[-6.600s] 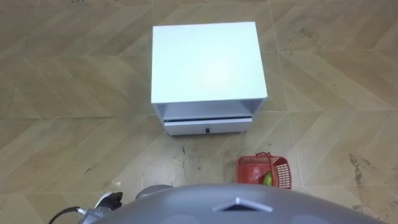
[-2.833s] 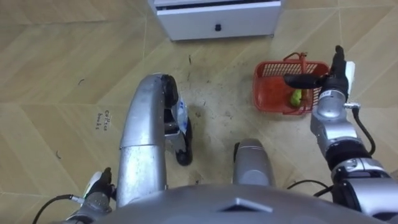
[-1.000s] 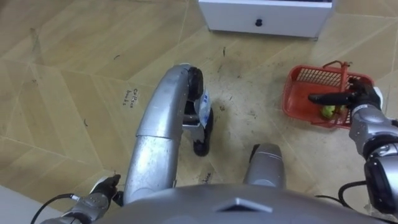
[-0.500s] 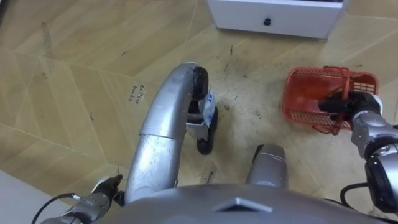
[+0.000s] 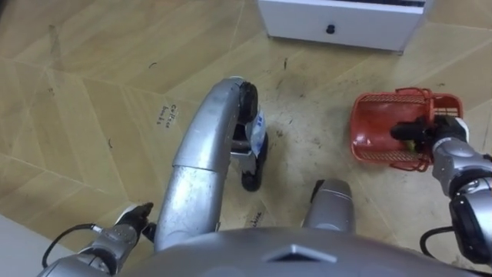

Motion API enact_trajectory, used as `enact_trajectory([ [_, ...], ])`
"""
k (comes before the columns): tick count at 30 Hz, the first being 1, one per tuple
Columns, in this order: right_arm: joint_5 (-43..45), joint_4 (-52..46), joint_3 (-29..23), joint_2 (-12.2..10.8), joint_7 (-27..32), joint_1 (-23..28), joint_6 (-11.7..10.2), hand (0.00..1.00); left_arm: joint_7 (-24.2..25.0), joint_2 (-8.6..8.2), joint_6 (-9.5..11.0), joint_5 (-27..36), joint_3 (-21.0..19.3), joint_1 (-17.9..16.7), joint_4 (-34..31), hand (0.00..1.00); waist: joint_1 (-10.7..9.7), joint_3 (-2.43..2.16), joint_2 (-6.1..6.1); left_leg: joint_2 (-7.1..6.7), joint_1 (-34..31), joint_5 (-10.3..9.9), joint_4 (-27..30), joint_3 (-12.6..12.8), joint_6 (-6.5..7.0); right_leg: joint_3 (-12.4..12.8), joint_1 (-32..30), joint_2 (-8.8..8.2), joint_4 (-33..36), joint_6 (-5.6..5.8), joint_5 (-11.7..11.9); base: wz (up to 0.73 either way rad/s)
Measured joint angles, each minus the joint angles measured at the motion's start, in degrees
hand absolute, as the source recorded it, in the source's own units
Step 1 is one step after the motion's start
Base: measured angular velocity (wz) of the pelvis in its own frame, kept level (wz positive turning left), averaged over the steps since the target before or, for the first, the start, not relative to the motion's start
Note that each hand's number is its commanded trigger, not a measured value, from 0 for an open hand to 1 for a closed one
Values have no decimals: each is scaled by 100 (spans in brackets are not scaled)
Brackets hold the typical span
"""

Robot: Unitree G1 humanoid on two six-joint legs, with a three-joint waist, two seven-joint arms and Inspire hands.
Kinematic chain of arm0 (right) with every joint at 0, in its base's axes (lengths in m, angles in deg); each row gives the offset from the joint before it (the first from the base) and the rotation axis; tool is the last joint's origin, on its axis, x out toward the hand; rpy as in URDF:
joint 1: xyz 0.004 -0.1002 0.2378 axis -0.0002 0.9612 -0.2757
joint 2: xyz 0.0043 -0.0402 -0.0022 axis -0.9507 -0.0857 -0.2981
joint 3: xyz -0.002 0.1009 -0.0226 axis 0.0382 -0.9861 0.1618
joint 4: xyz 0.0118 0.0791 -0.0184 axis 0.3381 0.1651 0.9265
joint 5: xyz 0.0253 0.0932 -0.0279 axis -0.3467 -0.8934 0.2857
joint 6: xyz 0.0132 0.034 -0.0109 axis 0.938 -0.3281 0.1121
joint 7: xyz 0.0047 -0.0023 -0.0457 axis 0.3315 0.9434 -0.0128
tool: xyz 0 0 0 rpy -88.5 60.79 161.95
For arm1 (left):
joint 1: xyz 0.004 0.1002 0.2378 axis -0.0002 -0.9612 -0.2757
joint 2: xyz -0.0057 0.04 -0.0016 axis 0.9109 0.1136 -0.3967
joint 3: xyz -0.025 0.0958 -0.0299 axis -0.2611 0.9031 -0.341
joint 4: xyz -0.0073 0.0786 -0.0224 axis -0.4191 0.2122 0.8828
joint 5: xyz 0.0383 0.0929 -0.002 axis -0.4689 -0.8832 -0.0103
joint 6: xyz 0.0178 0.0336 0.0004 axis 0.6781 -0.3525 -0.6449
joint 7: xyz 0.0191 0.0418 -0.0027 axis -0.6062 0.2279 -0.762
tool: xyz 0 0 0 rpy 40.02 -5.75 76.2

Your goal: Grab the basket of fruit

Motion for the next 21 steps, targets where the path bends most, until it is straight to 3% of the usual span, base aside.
enact_trajectory([
  [7,37,-313,1,-126,72,55,20,100,-35,5,-9,-7,-388,85,-6,0,-65,26,-59,-5,33,-129,280,-251,59,-83,271,268,-47,-28,-8,-6],
  [13,793,-1512,-9,-349,277,328,144,100,-260,-3,52,0,-418,145,-41,0,-397,22,-148,6,85,-286,471,-314,228,-105,471,320,-159,-35,-4,-3],
  [15,996,-2076,-11,-418,389,499,146,100,-413,-5,70,0,-442,126,-31,0,-621,19,-148,3,163,-406,544,-305,330,-98,615,320,-272,-38,-3,0],
  [17,1186,-2563,-12,-482,511,709,149,100,-561,-5,83,-2,-524,139,-45,0,-751,4,-130,-4,199,-470,556,-292,395,-67,700,354,-396,-63,-40,0],
  [19,1373,-3040,-9,-532,624,930,151,100,-686,-1,104,-3,-625,160,-113,0,-852,-47,-64,2,152,-502,551,-289,455,-6,717,471,-535,-96,-145,-2],
  [21,1548,-3294,11,-616,707,1006,157,100,-806,37,117,-2,-704,216,-208,0,-917,-54,-43,23,144,-520,513,-275,488,154,701,589,-666,-39,-226,-13],
])
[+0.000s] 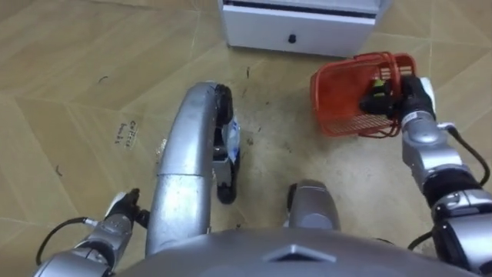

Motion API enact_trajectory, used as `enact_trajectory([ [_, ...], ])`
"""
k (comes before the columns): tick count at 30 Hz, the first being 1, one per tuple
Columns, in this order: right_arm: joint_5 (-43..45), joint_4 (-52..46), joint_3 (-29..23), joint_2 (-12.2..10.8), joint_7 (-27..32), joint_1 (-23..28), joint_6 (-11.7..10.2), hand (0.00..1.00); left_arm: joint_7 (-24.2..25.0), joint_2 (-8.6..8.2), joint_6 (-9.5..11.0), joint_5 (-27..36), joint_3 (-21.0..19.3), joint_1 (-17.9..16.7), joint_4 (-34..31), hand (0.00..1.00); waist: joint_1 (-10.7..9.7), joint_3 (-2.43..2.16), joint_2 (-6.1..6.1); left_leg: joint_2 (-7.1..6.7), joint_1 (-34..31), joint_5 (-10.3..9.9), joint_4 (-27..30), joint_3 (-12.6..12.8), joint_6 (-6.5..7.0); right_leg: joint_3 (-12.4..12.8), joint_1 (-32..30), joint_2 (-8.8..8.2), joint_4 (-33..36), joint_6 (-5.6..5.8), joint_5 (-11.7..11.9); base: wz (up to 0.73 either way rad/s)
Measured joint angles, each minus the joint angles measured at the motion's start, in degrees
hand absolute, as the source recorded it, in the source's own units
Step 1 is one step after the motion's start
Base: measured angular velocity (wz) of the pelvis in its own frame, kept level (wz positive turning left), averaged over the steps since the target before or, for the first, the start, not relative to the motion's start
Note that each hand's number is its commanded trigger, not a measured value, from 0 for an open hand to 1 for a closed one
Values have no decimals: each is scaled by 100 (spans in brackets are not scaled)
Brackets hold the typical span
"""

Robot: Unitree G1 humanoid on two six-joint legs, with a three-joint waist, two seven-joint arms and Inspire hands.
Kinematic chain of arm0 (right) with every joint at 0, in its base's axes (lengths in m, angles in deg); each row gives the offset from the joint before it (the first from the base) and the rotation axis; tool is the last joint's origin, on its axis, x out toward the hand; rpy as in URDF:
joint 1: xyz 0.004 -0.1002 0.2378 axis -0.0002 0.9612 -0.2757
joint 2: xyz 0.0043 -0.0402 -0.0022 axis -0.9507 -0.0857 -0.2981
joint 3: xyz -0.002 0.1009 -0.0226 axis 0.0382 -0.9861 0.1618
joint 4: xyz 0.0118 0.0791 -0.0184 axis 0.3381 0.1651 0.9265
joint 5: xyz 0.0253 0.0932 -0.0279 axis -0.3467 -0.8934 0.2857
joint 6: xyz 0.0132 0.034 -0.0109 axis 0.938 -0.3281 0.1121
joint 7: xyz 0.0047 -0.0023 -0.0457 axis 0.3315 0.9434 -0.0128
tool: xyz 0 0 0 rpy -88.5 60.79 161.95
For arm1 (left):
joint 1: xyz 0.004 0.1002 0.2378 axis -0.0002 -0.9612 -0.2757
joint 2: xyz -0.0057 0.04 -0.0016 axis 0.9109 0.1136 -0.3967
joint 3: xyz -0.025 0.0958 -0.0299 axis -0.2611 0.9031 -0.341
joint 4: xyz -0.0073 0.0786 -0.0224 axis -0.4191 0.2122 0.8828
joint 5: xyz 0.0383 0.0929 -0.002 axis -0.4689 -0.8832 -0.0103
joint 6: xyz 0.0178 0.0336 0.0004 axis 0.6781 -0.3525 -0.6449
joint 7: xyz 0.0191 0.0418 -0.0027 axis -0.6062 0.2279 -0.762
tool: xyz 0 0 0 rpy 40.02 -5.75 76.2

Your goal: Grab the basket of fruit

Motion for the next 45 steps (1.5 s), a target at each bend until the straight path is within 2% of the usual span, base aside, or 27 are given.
enact_trajectory([
  [3,299,-202,137,-21,58,-2,0,100,-157,-6,31,3,-57,222,-47,0,-42,-31,118,99,82,16,-304,-11,36,197,-163,205,-473,4,-7,-27],
  [6,387,-279,369,-64,155,-15,-6,100,-369,-43,98,4,-144,280,-47,0,-7,-66,192,283,479,72,-1070,-17,33,333,-252,328,-1562,32,-10,-50],
  [9,435,-481,520,-103,171,7,-5,100,-487,-57,121,4,-247,297,-41,0,0,-72,200,390,1024,313,-2197,-7,-6,327,-173,331,-3154,249,94,-58],
  [10,463,-585,575,-118,172,23,-6,100,-504,-61,119,4,-399,293,-55,0,-6,-77,181,413,1280,447,-2685,-10,-8,309,-55,319,-3841,361,176,-57],
  [12,502,-856,564,-116,184,136,-38,100,-595,-84,125,4,-553,299,-73,0,-27,-72,142,396,1705,647,-3424,-27,-67,242,116,220,-4735,357,287,-57],
  [13,586,-1064,560,-119,191,236,-83,100,-640,-111,145,5,-662,271,-52,0,-19,-70,142,360,2008,797,-3871,-128,-146,192,135,100,-5297,281,150,-73],
  [14,732,-1379,562,-113,201,383,-120,100,-720,-149,165,4,-727,247,-53,0,-21,-64,130,212,2308,974,-4306,-418,-299,76,93,-26,-5793,278,13,-80],
  [15,799,-1515,566,-116,203,459,-175,100,-754,-163,172,4,-771,238,-53,0,-21,-57,117,142,2473,1070,-4497,-569,-388,29,76,-79,-6059,273,-33,-85],
  [16,979,-1789,572,-127,209,598,-266,100,-814,-156,182,6,-829,197,-55,0,9,-62,85,128,2766,1245,-4830,-734,-526,-73,164,-48,-6602,342,-61,-71],
  [17,1050,-2034,566,-144,233,772,-326,100,-855,-97,244,-2,-828,175,-60,0,-5,-43,0,173,2934,1443,-5024,-729,-600,-209,443,73,-7110,390,45,-52],
  [19,1037,-2234,519,-160,324,1057,-328,100,-854,-17,291,-5,-832,170,-62,0,-58,-30,-55,315,3029,1749,-5099,-711,-511,-377,876,265,-7718,341,172,22],
  [20,1027,-2349,435,-129,355,1249,-329,100,-833,-33,270,-3,-825,124,-186,0,-91,-45,-116,170,3029,1818,-5383,-598,-481,-386,1087,290,-7975,330,183,93],
  [21,1012,-2385,320,-73,338,1317,-313,100,-793,-12,235,-3,-812,-5,-494,0,-175,-108,-123,232,3146,1828,-5744,-399,-388,-409,1128,344,-8180,324,187,101],
  [22,1038,-2410,274,-95,314,1313,-274,100,-794,6,208,0,-817,-71,-661,0,-187,-113,-179,242,3201,1883,-5934,-310,-392,-475,1101,340,-8197,345,215,68],
  [23,1098,-2487,261,-110,236,1310,-238,100,-800,-14,144,-33,-833,-181,-824,0,-108,-111,-178,233,3281,2020,-6269,-670,-553,-672,823,337,-7906,390,432,-24],
  [24,1129,-2611,276,-134,140,1281,-249,100,-825,-101,89,-174,-963,-339,-838,0,75,-98,-140,247,3475,2164,-6535,-1292,-777,-817,504,275,-7866,337,438,-67],
  [25,1148,-2746,283,-129,85,1283,-305,100,-835,-168,81,-253,-1067,-452,-820,0,98,-77,-58,287,3583,2230,-6608,-1531,-853,-940,366,190,-7955,338,441,-103],
  [26,1290,-3100,304,-127,65,1352,-488,100,-838,-246,76,-351,-1173,-686,-730,0,56,-86,29,377,3677,2352,-6503,-1686,-896,-1092,167,-58,-8332,377,581,-64],
  [27,1369,-3264,311,-130,72,1385,-590,100,-818,-247,57,-359,-1186,-758,-654,0,24,-58,56,417,3745,2354,-6385,-1620,-905,-1203,183,-160,-8389,369,1056,-27],
  [28,1402,-3406,308,-140,109,1625,-702,100,-790,-258,-41,-354,-1190,-823,-493,0,-73,-21,116,621,3846,2318,-6179,-1330,-914,-1361,583,-11,-8401,321,1090,22],
  [29,1212,-3413,281,-121,88,1782,-696,100,-746,-256,-112,-363,-1192,-876,-510,0,-86,-29,118,658,4108,2361,-6513,-976,-890,-1406,944,74,-8534,283,1110,35],
  [30,1038,-3414,250,-88,13,1811,-688,100,-693,-258,-163,-360,-1198,-937,-622,0,-59,-52,151,673,4314,2554,-7019,-648,-784,-1550,1154,152,-8723,255,1125,26],
  [31,1003,-3430,202,-109,-43,1812,-683,100,-691,-240,-191,-362,-1232,-957,-694,0,-49,-86,164,714,4417,2574,-7158,-593,-791,-1606,1235,178,-8821,241,1132,29],
  [33,994,-3579,88,-134,-182,1854,-678,100,-706,-224,-197,-359,-1330,-939,-880,0,-13,-85,45,665,4656,2771,-7586,-614,-833,-1666,1382,204,-9135,165,1196,21],
  [35,987,-3740,29,-133,-354,1887,-656,100,-705,-241,-199,-357,-1357,-992,-942,0,107,-109,0,677,4904,2868,-7874,-623,-881,-1681,1677,359,-9598,100,1376,-6],
  [38,951,-3947,-41,-133,-500,1943,-635,100,-704,-241,-204,-357,-1366,-1060,-949,0,134,-145,-20,689,5132,2893,-8002,-620,-916,-1766,1998,467,-9915,68,1467,0],
  [45,1223,-4269,-160,-141,-918,2067,-401,100,-609,-242,-172,-359,-1465,-1236,-934,0,146,-189,-9,695,5558,2900,-8168,-562,-933,-1775,2444,494,-10166,52,1535,-1],
])
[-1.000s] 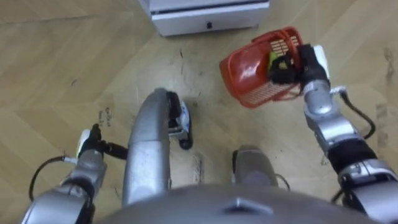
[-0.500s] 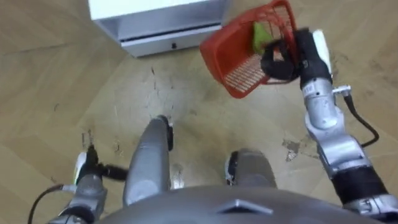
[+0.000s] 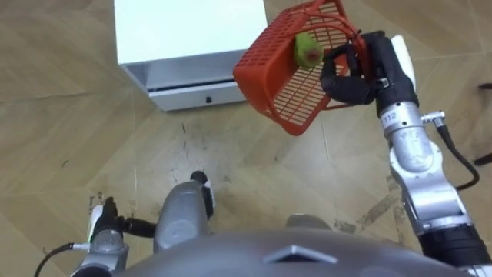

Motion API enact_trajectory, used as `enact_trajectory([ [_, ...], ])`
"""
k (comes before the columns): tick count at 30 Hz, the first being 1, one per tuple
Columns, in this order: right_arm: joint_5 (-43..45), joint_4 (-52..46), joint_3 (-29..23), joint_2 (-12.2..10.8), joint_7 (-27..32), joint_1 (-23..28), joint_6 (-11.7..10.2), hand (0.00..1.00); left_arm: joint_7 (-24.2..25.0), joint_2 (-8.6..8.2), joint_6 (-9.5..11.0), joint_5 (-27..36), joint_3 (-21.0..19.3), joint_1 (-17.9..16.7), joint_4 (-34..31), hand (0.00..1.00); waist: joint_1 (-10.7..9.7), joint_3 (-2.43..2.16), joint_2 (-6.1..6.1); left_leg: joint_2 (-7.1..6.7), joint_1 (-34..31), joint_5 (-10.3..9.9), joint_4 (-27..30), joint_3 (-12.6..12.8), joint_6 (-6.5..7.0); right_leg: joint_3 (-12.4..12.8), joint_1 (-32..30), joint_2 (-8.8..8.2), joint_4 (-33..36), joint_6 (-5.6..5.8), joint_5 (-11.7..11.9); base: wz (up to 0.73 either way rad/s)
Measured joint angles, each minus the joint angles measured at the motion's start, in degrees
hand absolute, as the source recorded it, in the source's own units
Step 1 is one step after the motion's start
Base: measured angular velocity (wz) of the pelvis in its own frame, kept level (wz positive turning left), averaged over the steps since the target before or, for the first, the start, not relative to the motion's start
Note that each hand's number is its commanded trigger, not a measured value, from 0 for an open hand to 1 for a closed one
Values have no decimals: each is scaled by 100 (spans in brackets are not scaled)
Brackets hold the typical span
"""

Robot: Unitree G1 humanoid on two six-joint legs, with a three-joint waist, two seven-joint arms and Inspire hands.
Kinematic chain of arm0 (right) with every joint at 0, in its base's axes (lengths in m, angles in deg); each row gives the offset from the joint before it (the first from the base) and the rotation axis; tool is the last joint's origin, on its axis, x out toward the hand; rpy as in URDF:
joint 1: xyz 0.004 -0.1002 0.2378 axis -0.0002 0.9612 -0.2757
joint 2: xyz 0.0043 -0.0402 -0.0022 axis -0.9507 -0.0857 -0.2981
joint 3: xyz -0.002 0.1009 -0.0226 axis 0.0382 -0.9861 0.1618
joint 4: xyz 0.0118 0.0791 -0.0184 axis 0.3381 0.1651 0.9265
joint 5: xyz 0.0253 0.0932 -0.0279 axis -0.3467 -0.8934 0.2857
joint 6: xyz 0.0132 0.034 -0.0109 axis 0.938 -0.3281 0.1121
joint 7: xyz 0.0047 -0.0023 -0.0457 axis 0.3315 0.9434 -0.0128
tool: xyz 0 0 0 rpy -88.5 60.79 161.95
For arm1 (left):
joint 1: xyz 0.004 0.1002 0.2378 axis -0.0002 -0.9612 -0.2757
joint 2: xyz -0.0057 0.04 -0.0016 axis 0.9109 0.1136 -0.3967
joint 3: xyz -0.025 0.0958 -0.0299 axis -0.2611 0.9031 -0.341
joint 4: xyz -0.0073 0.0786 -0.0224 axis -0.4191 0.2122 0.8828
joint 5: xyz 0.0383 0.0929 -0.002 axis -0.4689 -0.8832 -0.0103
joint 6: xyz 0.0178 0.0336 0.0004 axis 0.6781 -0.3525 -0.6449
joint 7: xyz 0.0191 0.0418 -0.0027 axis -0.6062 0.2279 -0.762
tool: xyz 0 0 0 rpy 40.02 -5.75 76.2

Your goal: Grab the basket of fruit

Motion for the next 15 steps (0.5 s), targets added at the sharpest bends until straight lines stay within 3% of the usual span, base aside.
enact_trajectory([
  [7,40,-473,3,1,-355,325,145,100,86,2,-36,-158,-55,-340,20,0,70,-20,-34,2,122,7,-20,-12,-14,-53,133,4,1,0,0,1],
  [12,29,-475,26,1,-482,304,218,100,302,0,-57,-139,-9,-350,28,0,323,-9,-69,2,107,-50,53,-1,8,-54,147,-52,6,2,-1,-1],
  [15,16,-474,36,-25,-577,292,221,100,411,-15,-67,-155,-12,-327,35,0,475,-8,-53,-39,43,-207,225,52,81,-15,168,-132,-16,76,-43,-2],
])
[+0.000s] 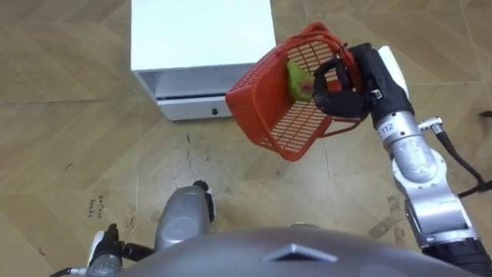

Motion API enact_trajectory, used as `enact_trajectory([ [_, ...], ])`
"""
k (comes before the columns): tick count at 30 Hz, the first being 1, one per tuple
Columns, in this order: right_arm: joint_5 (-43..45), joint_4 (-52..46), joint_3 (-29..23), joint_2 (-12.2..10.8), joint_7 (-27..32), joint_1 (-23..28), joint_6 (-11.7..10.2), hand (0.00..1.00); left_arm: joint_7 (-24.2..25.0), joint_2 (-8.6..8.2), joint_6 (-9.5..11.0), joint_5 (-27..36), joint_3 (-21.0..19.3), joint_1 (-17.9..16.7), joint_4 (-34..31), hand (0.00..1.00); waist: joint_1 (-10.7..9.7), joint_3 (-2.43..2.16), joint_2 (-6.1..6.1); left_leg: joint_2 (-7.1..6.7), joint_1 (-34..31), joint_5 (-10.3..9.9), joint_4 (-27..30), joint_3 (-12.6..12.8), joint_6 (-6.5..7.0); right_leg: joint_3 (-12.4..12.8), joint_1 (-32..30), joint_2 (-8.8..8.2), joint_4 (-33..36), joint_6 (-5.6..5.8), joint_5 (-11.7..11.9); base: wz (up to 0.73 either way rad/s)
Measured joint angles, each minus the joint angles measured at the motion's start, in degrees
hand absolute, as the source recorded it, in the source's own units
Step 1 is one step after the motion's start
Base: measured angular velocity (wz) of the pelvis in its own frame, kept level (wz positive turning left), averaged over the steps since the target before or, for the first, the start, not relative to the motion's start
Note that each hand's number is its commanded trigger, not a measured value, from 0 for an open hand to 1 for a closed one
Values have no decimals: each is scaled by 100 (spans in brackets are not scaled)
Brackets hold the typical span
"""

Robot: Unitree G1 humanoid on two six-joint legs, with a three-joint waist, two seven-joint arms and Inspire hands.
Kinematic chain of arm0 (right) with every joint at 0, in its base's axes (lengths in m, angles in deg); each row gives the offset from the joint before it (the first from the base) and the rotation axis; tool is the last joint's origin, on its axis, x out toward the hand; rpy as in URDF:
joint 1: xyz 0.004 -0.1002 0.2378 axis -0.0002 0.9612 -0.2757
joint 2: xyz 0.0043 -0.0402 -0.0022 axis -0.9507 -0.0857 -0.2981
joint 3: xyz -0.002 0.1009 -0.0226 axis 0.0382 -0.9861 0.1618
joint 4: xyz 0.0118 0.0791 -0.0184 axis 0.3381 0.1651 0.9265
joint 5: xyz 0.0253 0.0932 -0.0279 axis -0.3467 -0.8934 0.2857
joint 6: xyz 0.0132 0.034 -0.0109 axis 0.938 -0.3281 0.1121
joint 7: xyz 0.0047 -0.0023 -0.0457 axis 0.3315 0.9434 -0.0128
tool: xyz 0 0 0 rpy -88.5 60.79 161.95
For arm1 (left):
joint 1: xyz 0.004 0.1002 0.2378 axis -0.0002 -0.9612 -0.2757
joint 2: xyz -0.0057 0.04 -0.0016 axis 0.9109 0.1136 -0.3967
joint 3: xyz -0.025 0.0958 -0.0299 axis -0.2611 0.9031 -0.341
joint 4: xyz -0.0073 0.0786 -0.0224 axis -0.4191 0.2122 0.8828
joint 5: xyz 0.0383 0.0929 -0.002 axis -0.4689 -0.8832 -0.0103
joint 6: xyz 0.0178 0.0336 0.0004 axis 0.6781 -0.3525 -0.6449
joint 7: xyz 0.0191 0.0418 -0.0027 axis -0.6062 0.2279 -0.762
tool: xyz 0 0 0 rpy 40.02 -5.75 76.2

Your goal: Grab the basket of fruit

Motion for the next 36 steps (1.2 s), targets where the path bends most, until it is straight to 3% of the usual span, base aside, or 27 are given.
enact_trajectory([
  [4,-210,1,2,-44,-39,-30,28,100,16,-22,1,21,-2,-4,-5,0,152,0,-4,-195,-30,-366,273,224,192,92,110,-256,-50,216,13,-10],
  [6,-351,8,33,-78,-35,-68,30,100,-9,-25,-2,11,-14,119,33,0,115,1,15,-388,4,-564,389,299,352,172,-61,-524,561,285,90,8],
  [7,-351,18,46,-92,-35,-68,30,100,-25,-25,-1,4,-27,153,34,0,116,3,17,-423,33,-608,392,302,391,239,-168,-590,862,265,152,18],
  [9,-347,31,85,-138,-29,-70,30,100,-117,-23,-2,5,-37,234,38,0,126,33,54,-532,197,-738,386,304,511,445,-536,-754,1719,163,561,13],
  [11,-305,73,218,-232,-16,-140,30,100,-186,-9,1,7,-91,374,35,0,157,65,131,-606,477,-896,285,284,646,640,-900,-848,2550,-117,1420,0],
  [12,-298,135,243,-251,-15,-186,24,100,-224,-6,0,4,-116,470,22,0,136,81,167,-600,622,-943,188,252,700,706,-1055,-848,2790,-143,1858,-8],
  [13,-287,195,246,-274,-16,-217,16,100,-251,10,2,4,-117,499,-7,0,155,100,226,-594,668,-953,118,222,716,736,-1142,-820,2871,-115,1931,-7],
  [14,-246,314,248,-323,-13,-283,25,100,-287,44,11,3,-120,568,-73,0,169,72,232,-555,760,-946,-40,174,729,734,-1352,-678,2979,-42,1701,-4],
  [15,-240,325,257,-323,-14,-302,43,100,-292,56,29,17,-109,607,-82,0,202,79,253,-513,799,-943,-98,171,734,733,-1477,-577,2991,-26,1534,-9],
  [17,-201,328,338,-324,-17,-319,127,100,-299,50,87,38,-30,686,-49,0,277,82,328,-370,1022,-932,-310,158,731,524,-1787,-167,2275,42,1100,-12],
  [18,-198,327,390,-322,-17,-318,161,100,-298,43,88,61,-8,680,-57,0,283,73,333,-361,1093,-931,-373,150,729,502,-1808,-73,1926,31,1066,0],
  [19,-198,327,477,-323,-8,-319,200,100,-292,21,88,62,7,683,-65,0,282,68,323,-363,1197,-932,-468,127,725,465,-1813,55,1194,18,1071,15],
  [20,-199,322,556,-329,-8,-326,242,100,-287,5,97,58,15,683,-68,0,290,34,268,-394,1246,-937,-503,122,717,467,-1771,141,420,-64,1201,22],
  [21,-201,319,588,-331,-7,-330,247,100,-287,2,101,52,16,682,-68,0,287,23,236,-412,1270,-949,-502,126,696,468,-1750,186,71,-86,1390,34],
  [22,-200,343,651,-300,11,-323,268,100,-285,-31,90,31,20,658,-54,0,269,-4,284,-378,1346,-954,-528,110,657,426,-1618,240,-102,-124,1546,21],
  [23,-201,369,690,-306,21,-333,280,100,-284,-14,93,0,-12,603,-78,0,295,-6,278,-341,1470,-906,-646,129,578,368,-1433,301,-330,-155,1585,16],
  [29,-234,439,690,-311,69,-365,280,100,-268,13,-61,-315,-126,185,-47,0,289,8,267,-177,1941,-837,-1273,128,462,220,-837,577,-1116,-217,1679,5],
  [36,-207,594,725,-319,389,-521,278,100,-176,-16,-222,-619,-124,193,-85,0,265,14,263,-170,1857,-836,-1307,123,459,143,-759,641,-1320,-220,1682,10],
])
